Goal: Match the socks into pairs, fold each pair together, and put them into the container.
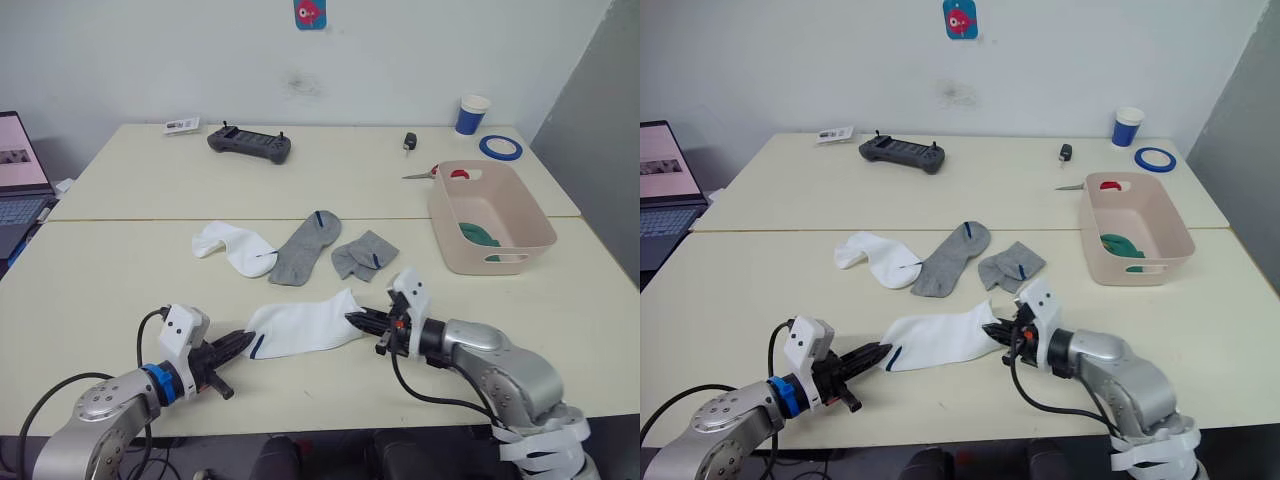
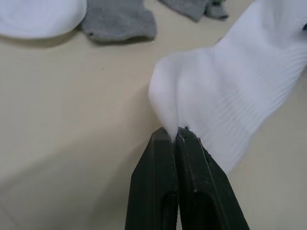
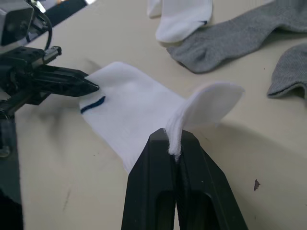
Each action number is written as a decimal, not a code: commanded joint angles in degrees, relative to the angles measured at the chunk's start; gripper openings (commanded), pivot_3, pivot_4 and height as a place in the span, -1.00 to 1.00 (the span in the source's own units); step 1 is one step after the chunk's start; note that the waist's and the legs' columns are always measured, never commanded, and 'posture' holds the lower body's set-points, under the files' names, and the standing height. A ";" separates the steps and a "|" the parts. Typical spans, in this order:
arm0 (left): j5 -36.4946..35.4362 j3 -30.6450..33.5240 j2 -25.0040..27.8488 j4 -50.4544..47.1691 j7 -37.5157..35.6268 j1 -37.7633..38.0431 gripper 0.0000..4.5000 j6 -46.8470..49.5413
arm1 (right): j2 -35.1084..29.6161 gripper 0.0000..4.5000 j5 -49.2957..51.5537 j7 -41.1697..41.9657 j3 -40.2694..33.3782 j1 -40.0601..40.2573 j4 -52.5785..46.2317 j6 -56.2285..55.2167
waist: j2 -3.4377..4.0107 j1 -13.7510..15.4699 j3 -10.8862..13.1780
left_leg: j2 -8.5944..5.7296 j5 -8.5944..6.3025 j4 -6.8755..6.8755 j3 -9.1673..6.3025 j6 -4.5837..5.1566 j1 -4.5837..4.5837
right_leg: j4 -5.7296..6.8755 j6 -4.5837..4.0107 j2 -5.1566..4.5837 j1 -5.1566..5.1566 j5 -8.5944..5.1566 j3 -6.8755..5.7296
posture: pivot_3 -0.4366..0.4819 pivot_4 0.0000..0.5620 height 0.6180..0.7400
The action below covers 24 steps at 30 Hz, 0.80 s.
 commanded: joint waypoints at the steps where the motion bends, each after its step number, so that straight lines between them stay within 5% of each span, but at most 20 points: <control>1: -1.27 1.20 -0.88 -2.77 1.84 1.27 -1.00 0.26 | -2.75 -0.99 5.03 -0.76 -4.65 1.35 -3.62 5.46 | 0.01 0.00 -0.01 | -0.01 0.00 -0.07 0.01 0.00 0.02 | -0.06 0.02 0.00 0.01 0.01 0.02 | -0.05 -0.47 1.00; 9: 5.99 -3.91 -5.73 0.28 9.47 1.47 -1.00 -2.62 | -2.94 -0.99 -1.22 -8.08 1.37 -2.73 4.58 5.63 | -0.01 -0.60 -0.02 | -0.02 0.00 -0.30 0.05 0.01 0.03 | -0.33 0.09 0.03 0.01 0.10 0.06 | -0.05 -0.47 1.00; 17: 8.73 -7.51 -6.78 0.68 9.05 2.76 -0.90 -5.79 | -5.39 -1.00 -3.81 -8.58 4.72 -3.71 6.07 3.54 | -0.01 -0.44 -0.02 | -0.04 0.00 -0.48 0.05 0.01 -0.03 | -0.51 0.11 0.00 0.00 0.08 0.04 | -0.05 -0.47 1.00; 24: 9.79 -5.09 -5.17 0.31 8.15 4.22 -0.01 -9.79 | -5.96 -0.04 -5.13 -9.90 3.35 -3.16 5.02 2.01 | -0.01 -0.58 -0.02 | -0.03 0.00 -0.48 0.05 0.01 0.03 | -0.47 0.10 0.01 0.00 0.09 0.04 | -0.05 -0.47 1.00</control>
